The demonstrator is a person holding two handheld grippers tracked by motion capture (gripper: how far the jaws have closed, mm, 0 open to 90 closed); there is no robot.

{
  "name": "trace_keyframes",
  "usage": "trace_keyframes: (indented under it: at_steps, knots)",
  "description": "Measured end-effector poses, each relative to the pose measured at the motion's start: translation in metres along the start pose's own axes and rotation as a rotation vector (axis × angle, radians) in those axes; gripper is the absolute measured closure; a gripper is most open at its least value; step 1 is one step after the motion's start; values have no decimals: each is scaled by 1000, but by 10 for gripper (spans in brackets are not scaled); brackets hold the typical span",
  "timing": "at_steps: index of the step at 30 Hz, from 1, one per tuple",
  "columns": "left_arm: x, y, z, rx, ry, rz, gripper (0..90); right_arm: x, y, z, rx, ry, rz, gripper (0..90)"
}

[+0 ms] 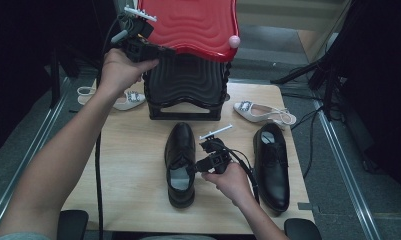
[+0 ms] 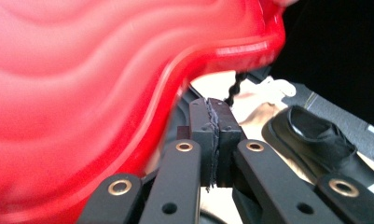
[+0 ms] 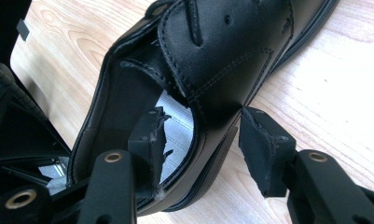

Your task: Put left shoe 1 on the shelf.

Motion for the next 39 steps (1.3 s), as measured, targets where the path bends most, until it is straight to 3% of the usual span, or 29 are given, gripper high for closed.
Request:
trace_keyframes:
  at_steps: [6, 8, 13, 23, 28, 35, 39]
  knots:
    - [7, 9, -16, -4, 2, -26, 900, -2, 2, 0, 10, 3, 4, 521]
    - [9, 13, -19, -13, -23, -23, 900, -2, 3, 0, 16, 9, 6, 521]
    - [14, 25, -23, 3, -11, -48, 900, -3, 7, 1, 27, 7, 11, 521]
    - [12, 41, -31, 28, 8, -6, 900, -8, 18, 0, 49, 19, 32, 549]
    - [10, 46, -31, 25, 18, 1, 900, -12, 22, -1, 55, 38, 9, 559]
    - [9, 47, -31, 26, 28, -8, 898, -17, 24, -1, 69, 51, -2, 679]
    - [8, 47, -31, 26, 34, -17, 898, -19, 22, -2, 73, 44, 20, 762]
Point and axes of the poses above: each handheld gripper's, and its own axes: y roughly forward along the jaws, z roughly out of its underside, x roughly to its left, the point moved 4 cm from there along y, roughly forward along the jaws, and after that the axes turned 14 degrees about -x, right-handed, at the moved point
